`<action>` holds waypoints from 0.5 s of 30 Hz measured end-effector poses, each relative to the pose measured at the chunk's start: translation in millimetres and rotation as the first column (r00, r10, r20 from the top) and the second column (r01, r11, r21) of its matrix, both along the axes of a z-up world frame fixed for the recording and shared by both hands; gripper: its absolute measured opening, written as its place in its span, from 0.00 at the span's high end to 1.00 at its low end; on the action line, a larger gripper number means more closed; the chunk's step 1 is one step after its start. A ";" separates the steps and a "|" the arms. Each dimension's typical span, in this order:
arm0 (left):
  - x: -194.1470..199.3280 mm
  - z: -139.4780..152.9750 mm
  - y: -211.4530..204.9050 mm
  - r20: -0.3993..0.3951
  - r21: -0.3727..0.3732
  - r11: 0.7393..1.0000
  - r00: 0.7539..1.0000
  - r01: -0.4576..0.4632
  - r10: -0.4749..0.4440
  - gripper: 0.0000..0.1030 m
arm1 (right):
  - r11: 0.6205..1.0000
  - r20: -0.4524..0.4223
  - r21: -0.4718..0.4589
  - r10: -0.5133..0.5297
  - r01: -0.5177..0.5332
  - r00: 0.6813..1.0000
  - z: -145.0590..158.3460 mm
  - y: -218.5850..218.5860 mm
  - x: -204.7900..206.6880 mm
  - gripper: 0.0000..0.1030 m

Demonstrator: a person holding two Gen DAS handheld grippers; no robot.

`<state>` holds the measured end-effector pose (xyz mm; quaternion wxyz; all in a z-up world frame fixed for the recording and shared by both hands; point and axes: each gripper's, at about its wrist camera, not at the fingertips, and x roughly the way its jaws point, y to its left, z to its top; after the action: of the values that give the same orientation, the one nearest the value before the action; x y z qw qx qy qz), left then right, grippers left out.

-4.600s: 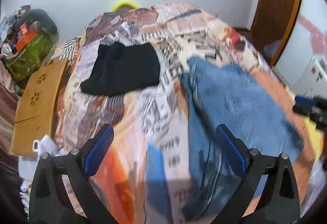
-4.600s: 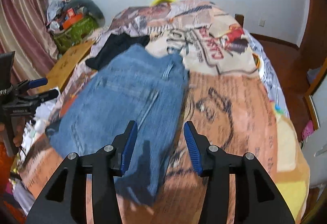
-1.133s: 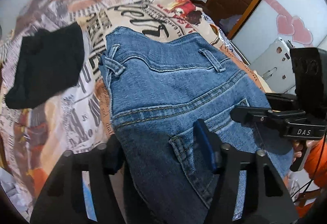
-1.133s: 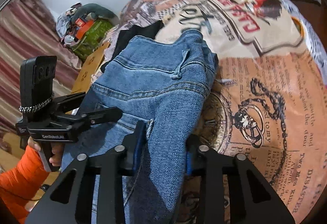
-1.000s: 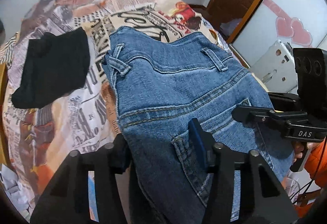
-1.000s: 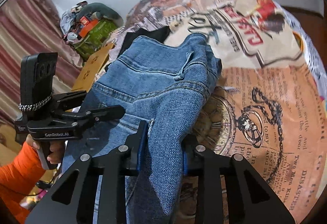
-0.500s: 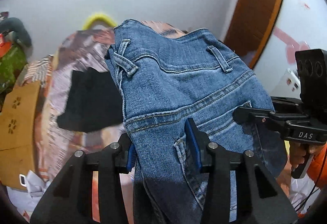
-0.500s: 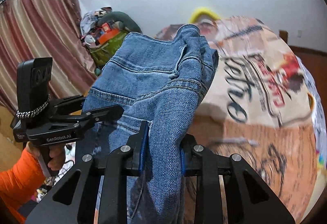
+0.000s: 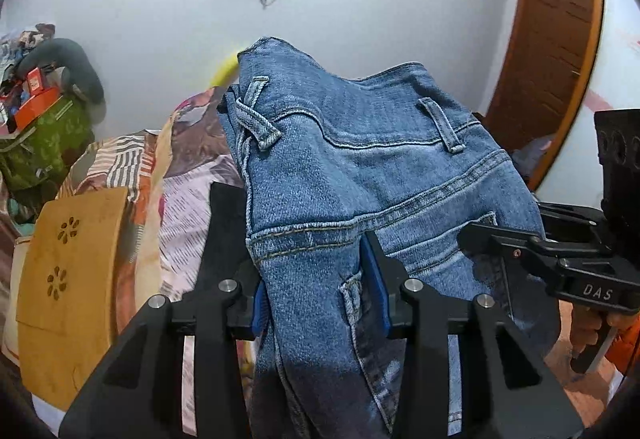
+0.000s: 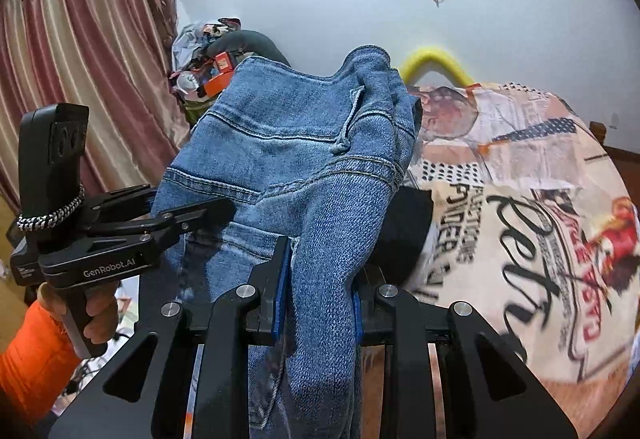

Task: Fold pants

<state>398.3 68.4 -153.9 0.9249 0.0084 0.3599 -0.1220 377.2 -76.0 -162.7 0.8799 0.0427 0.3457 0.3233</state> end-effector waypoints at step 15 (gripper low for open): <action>114.2 -115.2 25.1 -0.177 0.042 0.994 0.978 -0.102 0.108 0.60 | 0.989 -0.115 -0.138 -0.066 0.050 0.991 -96.7 57.1 102.7 0.78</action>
<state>512.6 93.5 -269.1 0.8938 -0.0066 0.4434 -0.0673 479.9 -18.9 -259.4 0.8676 0.0126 0.4172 0.2703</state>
